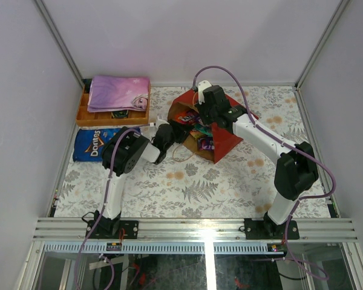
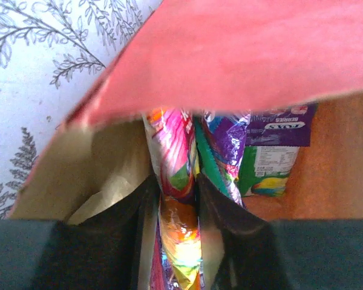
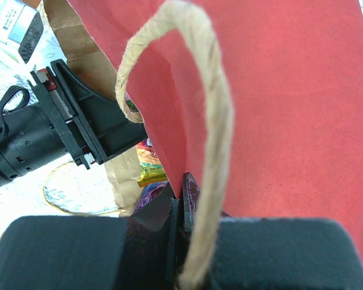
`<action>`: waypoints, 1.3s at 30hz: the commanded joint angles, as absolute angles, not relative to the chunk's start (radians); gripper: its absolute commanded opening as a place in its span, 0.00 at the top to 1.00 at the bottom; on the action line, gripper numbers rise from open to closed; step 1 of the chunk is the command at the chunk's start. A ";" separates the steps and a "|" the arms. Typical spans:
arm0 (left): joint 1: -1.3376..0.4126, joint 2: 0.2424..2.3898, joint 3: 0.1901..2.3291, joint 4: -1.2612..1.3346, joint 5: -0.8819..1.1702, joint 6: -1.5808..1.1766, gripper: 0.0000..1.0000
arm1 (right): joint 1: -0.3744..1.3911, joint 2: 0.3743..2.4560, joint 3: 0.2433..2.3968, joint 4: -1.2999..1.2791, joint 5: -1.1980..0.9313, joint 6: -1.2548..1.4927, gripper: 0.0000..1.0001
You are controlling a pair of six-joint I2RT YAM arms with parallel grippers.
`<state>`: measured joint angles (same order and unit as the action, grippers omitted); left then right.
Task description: Take the snacks out of the paper bag
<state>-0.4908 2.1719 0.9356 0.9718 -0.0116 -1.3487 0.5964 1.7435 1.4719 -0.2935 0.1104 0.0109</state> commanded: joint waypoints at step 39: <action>-0.130 2.172 1.688 -0.139 0.590 -0.428 1.00 | 0.367 1.878 1.653 -0.208 0.089 0.099 1.00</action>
<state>-0.1265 2.0666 1.4574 0.0315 0.5774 -0.5316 0.3637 1.9083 1.6661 -0.2493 0.1341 0.0803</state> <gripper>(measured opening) 0.048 0.018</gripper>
